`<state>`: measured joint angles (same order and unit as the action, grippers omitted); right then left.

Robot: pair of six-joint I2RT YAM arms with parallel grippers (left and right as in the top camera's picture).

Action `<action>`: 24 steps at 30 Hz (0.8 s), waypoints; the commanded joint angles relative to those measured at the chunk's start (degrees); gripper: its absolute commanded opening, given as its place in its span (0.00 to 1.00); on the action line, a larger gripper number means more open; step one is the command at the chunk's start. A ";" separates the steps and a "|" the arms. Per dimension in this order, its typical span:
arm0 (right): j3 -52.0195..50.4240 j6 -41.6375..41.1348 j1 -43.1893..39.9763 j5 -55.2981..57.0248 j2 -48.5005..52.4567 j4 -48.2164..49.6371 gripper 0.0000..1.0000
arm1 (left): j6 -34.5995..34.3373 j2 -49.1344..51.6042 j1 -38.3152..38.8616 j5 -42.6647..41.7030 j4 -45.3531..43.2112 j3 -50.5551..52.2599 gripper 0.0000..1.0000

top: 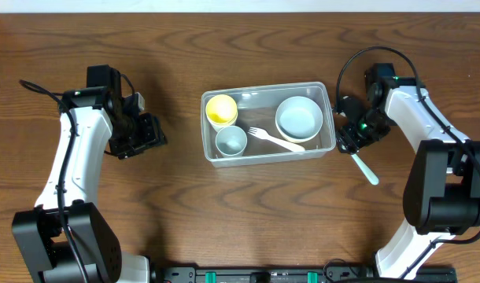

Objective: Pack container
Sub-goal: 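Move the right gripper to the pale green spoon and grasp it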

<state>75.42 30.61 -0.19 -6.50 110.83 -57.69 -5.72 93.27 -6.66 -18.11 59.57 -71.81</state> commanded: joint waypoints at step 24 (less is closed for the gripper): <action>-6.38 -7.87 0.63 3.43 0.87 7.69 0.72 | 0.79 -0.07 -0.13 -0.66 -0.09 -0.55 0.63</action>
<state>71.09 23.81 -0.19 -4.01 110.96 -50.87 -5.74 93.27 -6.66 -18.11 59.53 -71.83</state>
